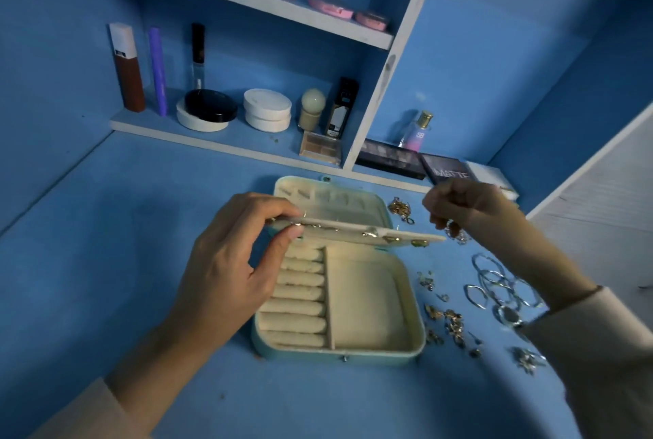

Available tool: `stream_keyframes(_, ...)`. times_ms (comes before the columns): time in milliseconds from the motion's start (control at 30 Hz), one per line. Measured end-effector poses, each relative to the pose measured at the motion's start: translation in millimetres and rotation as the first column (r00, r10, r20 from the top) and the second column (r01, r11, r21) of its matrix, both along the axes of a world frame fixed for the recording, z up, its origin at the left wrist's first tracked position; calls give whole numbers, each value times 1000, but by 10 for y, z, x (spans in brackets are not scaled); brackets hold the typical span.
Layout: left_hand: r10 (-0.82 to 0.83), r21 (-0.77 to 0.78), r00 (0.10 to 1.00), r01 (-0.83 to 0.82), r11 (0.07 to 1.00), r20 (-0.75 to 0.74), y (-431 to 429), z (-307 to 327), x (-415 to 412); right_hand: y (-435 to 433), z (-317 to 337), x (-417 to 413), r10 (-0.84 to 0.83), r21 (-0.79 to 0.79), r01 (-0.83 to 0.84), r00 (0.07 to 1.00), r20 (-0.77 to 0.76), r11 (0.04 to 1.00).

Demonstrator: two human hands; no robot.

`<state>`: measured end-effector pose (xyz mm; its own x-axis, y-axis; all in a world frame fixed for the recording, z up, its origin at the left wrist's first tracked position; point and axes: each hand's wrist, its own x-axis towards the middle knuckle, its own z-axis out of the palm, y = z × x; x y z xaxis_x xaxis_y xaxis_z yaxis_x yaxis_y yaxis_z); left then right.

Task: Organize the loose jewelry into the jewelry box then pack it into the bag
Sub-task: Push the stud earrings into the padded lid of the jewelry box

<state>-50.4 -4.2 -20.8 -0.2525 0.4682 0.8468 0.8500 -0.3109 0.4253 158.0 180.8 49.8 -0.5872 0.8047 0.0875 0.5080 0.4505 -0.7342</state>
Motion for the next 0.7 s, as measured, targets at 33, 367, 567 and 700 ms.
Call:
stream_keyframes(33, 10, 1, 1000, -10, 1000, 2, 10, 4, 13, 14, -77, 98, -15, 44, 13, 999, 49, 999)
stream_keyframes(367, 43, -4, 997, -42, 999, 65, 46, 8, 44, -138, -435, 416, 15, 394, -193, 911, 413, 899)
stream_keyframes(567, 72, -26, 995, -70, 997, 72, 46, 15, 55, -196, -433, 399, -9, 415, -214, 881, 473, 884)
stream_keyframes(700, 75, -33, 995, -73, 997, 64, 40, 16, 54, -224, -414, 336, -5, 420, -222, 880, 475, 880)
